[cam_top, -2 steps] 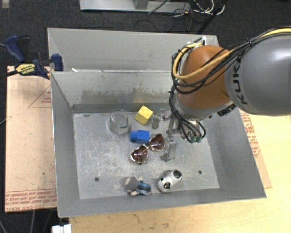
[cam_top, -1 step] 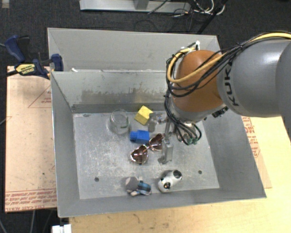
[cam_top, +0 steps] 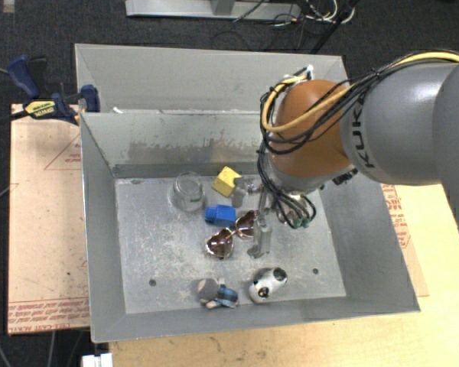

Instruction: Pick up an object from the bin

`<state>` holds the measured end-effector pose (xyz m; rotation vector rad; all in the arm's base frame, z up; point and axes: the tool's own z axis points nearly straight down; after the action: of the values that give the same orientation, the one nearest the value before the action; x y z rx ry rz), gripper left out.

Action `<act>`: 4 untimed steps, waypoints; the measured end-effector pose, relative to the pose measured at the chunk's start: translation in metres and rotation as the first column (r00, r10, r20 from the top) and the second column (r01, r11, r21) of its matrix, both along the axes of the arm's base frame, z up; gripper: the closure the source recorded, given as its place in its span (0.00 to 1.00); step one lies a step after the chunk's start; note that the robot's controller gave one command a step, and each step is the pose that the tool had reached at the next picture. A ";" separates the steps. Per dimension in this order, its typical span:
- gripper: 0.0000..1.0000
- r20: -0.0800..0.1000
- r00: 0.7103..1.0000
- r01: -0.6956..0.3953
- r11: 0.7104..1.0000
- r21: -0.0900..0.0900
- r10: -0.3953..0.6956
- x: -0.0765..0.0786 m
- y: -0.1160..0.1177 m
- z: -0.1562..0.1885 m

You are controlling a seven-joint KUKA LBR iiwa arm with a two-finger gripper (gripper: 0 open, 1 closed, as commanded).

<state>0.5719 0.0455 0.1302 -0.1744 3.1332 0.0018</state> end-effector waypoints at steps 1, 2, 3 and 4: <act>0.00 0.014 0.998 0.055 0.999 0.003 -0.055 0.003 0.007 -0.059; 1.00 0.016 1.000 -0.024 1.000 0.001 0.024 0.006 0.011 -0.054; 1.00 0.016 0.999 -0.035 0.999 0.000 0.035 0.006 0.011 -0.054; 1.00 0.013 0.999 -0.041 0.999 0.000 0.041 0.007 0.011 -0.052</act>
Offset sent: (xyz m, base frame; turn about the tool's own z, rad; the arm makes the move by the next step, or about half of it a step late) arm 0.0011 0.0113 -0.0602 -0.0593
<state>0.5785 0.0567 0.0782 -0.2371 3.1166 0.0012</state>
